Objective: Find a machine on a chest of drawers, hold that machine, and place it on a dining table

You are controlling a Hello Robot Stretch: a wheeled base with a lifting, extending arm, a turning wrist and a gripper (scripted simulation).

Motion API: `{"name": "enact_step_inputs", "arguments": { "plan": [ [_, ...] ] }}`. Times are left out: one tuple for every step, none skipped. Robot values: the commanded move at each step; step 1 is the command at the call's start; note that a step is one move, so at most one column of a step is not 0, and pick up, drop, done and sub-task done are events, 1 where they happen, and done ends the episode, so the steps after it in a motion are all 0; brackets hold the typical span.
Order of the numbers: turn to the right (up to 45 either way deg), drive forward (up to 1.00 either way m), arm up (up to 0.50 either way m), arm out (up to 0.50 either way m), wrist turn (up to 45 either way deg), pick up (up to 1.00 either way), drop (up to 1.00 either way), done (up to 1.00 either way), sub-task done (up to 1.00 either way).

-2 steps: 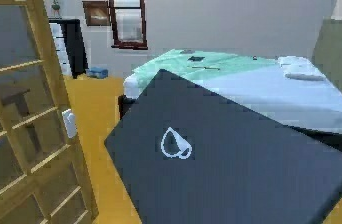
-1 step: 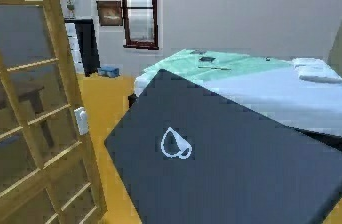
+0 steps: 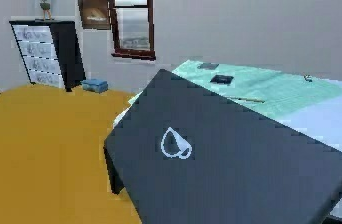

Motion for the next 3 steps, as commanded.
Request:
{"name": "enact_step_inputs", "arguments": {
  "plan": [
    [-42.0, 0.00, 0.00, 0.00, 0.0, 0.00, 0.00, 0.00, 0.00],
    [0.0, 0.05, 0.00, 0.00, 0.0, 0.00, 0.00, 0.00, 0.00],
    [39.0, 0.00, 0.00, 0.00, 0.0, 0.00, 0.00, 0.00, 0.00]
  ]
}}
